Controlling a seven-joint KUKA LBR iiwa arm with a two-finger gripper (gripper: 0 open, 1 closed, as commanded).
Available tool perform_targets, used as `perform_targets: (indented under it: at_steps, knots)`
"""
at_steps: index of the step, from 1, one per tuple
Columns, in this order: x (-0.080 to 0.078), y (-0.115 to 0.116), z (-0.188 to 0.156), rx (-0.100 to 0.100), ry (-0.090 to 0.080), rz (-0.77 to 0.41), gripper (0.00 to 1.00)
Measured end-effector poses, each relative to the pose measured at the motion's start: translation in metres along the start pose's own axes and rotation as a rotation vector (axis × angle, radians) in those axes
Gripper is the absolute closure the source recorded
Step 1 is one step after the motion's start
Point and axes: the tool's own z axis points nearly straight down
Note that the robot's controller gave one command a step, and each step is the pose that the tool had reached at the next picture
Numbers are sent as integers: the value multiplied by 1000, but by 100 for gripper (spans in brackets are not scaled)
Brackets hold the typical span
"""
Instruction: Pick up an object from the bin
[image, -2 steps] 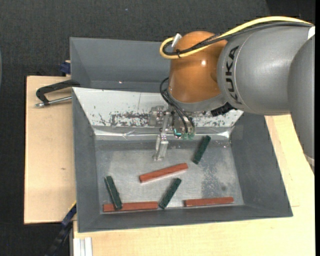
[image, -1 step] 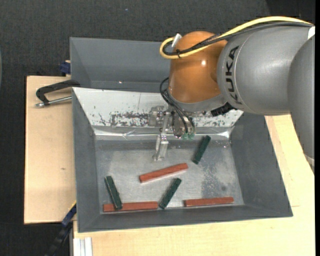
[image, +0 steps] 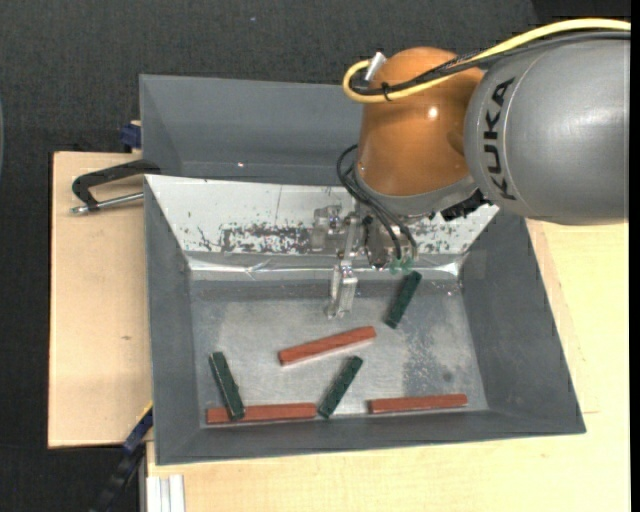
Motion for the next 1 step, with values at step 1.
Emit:
perform_targets:
  at_steps: [1]
  knots:
    - [12, -11, 18, -1, -16, -7, 0]
